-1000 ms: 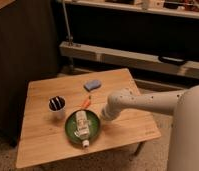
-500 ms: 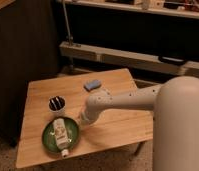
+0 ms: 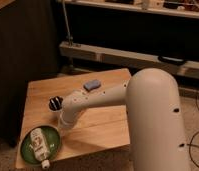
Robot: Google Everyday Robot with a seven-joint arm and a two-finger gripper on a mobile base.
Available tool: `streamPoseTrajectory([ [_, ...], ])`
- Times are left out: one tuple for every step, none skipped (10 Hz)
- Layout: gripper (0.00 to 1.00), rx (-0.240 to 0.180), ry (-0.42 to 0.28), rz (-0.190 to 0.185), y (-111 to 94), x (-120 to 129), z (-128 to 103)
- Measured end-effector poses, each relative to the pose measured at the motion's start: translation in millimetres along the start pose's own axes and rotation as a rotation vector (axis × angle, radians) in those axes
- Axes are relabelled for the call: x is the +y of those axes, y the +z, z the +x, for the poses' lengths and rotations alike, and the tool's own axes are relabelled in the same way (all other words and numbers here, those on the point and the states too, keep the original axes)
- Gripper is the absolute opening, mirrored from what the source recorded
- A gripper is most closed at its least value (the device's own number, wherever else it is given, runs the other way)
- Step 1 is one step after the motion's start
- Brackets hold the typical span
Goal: Push the ceramic bowl across the table
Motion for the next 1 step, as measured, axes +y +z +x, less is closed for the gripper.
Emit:
streamPoseTrajectory([
  [0.01,0.001,0.000,0.000,0.7,0.2,0.3],
])
